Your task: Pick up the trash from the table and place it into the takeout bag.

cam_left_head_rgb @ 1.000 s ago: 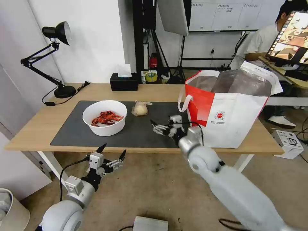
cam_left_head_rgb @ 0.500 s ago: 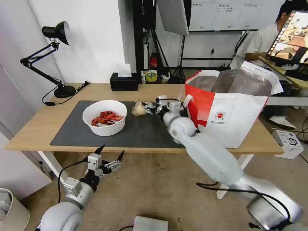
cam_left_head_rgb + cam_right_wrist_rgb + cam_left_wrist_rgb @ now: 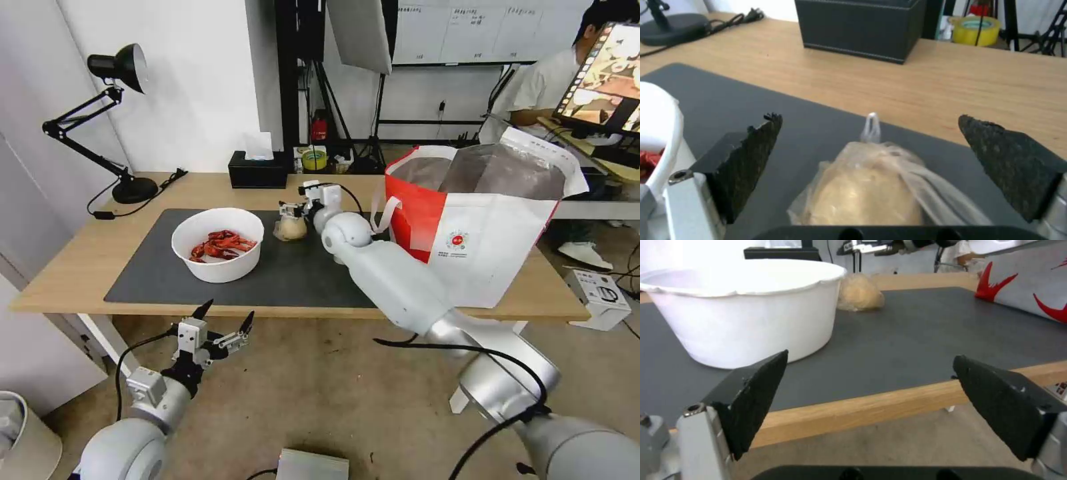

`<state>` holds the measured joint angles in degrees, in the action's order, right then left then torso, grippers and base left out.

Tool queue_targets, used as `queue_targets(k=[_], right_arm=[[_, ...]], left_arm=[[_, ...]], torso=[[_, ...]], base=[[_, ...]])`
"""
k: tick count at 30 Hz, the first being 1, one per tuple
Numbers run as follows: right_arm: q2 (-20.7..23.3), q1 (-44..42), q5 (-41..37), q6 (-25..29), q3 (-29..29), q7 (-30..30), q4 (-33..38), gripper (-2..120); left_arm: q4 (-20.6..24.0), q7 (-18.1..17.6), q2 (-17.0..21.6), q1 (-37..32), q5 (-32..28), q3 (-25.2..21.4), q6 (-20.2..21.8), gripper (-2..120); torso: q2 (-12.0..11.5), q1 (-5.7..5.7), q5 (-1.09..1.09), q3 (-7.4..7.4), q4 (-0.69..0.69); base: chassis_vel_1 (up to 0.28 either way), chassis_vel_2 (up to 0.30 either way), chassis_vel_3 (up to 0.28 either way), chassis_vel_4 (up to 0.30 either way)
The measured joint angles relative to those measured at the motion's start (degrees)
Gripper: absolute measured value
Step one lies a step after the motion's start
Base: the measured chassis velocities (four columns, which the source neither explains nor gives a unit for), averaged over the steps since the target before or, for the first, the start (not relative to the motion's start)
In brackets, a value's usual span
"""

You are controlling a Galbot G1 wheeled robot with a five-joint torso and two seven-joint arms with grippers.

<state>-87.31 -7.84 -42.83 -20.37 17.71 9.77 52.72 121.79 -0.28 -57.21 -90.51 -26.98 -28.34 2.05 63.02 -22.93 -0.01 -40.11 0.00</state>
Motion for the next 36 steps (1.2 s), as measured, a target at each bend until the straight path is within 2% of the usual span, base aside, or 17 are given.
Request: queue_targets(k=[9, 36], right_arm=[[-3.0, 0.8, 2.5, -2.1, 0.0, -0.2, -5.8, 100], [-2.7, -1.0, 2.4, -5.9, 0.6, -0.5, -4.8, 100]], left_arm=[[-0.3, 0.1, -0.5, 0.0, 0.0, -0.2, -0.3, 100], [0.6, 0.1, -0.7, -0.5, 0.0, -0.7, -0.4, 100]], torso=[[0.0, 0.01, 0.00, 0.00, 0.00], [0.0, 0.01, 0.01, 0.00, 0.00]], base=[[0.000, 0.000, 0.000, 0.000], [0.000, 0.000, 0.000, 0.000]])
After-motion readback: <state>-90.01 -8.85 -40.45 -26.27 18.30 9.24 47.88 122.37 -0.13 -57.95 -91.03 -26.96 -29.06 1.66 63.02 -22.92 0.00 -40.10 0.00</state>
